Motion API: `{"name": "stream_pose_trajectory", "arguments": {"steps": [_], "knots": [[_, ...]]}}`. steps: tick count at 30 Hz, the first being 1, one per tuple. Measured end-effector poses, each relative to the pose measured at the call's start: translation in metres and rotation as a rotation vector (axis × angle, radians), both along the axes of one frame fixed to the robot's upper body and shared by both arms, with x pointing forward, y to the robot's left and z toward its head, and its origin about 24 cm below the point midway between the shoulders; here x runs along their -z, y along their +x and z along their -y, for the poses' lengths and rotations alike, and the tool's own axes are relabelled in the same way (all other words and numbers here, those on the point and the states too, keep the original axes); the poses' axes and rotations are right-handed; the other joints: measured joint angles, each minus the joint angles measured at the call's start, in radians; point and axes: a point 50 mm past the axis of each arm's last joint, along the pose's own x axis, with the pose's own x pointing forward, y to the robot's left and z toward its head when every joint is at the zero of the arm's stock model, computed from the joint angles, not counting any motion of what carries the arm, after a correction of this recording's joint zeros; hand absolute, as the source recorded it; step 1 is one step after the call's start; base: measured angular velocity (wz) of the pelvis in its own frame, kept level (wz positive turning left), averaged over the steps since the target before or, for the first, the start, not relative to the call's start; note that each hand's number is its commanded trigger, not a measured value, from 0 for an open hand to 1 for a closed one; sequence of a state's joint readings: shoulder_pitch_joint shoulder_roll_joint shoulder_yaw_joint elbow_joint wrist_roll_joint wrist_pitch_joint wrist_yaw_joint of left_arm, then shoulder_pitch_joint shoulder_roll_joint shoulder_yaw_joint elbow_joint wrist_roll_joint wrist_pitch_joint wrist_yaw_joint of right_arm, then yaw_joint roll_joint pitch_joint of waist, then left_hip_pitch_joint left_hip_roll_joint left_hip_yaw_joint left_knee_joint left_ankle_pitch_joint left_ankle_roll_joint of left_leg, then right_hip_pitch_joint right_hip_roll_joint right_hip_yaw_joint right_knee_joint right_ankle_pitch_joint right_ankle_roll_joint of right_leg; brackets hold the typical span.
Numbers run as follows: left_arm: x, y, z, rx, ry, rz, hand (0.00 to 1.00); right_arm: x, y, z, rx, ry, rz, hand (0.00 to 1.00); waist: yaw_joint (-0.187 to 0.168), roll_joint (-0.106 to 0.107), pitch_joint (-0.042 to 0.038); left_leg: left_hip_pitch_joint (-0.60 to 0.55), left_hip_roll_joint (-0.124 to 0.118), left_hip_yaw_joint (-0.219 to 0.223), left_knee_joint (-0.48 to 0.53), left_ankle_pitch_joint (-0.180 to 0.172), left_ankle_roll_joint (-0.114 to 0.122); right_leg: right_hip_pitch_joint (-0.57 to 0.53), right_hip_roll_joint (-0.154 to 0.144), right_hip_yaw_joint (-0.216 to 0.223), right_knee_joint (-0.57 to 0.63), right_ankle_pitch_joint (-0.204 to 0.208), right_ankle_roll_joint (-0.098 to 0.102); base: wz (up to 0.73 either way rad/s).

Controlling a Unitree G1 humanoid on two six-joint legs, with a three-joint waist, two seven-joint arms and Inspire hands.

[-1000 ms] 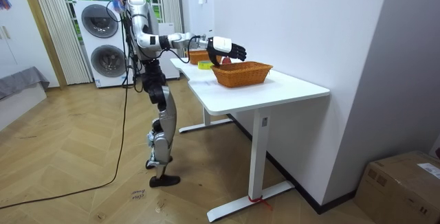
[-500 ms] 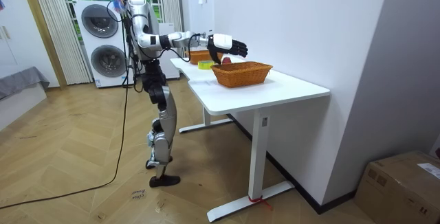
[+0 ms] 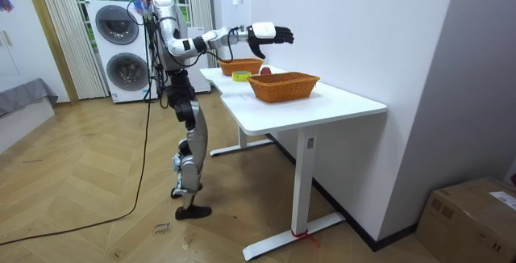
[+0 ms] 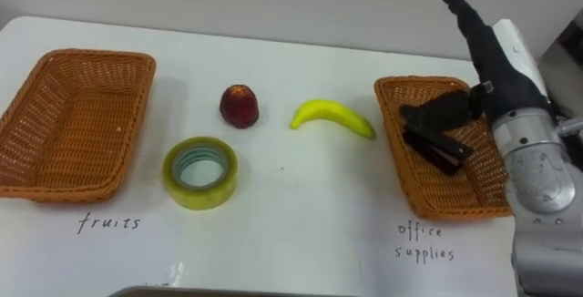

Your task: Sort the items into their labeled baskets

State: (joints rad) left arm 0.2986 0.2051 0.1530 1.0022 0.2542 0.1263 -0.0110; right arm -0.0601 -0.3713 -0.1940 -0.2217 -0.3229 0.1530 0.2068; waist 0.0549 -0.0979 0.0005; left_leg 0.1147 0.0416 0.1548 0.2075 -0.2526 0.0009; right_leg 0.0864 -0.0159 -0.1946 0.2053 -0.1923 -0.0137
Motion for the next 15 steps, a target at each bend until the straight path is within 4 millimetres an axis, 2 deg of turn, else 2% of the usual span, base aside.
{"name": "stream_pose_trajectory", "arguments": {"steps": [7, 11, 15], "knots": [[0.001, 0.003, 0.002, 0.008, -0.039, -0.003, 0.00, -0.011, 0.012, -0.021, -0.093, 0.001, 0.036, 0.00, 0.012, -0.003, 0.0003, -0.019, -0.001, -0.022, 0.000, 0.000, 0.001, 0.001, -0.001, -0.023, 0.000, 0.000, 0.000, 0.09], [0.001, 0.010, 0.002, 0.018, -0.040, 0.012, 0.00, -0.008, 0.014, -0.032, -0.139, 0.002, 0.019, 0.00, 0.031, -0.004, 0.0003, -0.037, -0.003, -0.048, 0.016, 0.001, 0.001, -0.001, -0.001, -0.046, -0.002, 0.000, 0.000, 0.18], [0.003, 0.009, 0.008, 0.054, -0.053, -0.004, 0.00, 0.000, 0.015, -0.046, -0.213, 0.039, -0.023, 0.00, 0.049, -0.003, 0.0013, -0.042, -0.008, -0.066, 0.019, 0.001, 0.001, 0.003, -0.002, -0.063, -0.002, 0.000, 0.000, 0.14]]}}
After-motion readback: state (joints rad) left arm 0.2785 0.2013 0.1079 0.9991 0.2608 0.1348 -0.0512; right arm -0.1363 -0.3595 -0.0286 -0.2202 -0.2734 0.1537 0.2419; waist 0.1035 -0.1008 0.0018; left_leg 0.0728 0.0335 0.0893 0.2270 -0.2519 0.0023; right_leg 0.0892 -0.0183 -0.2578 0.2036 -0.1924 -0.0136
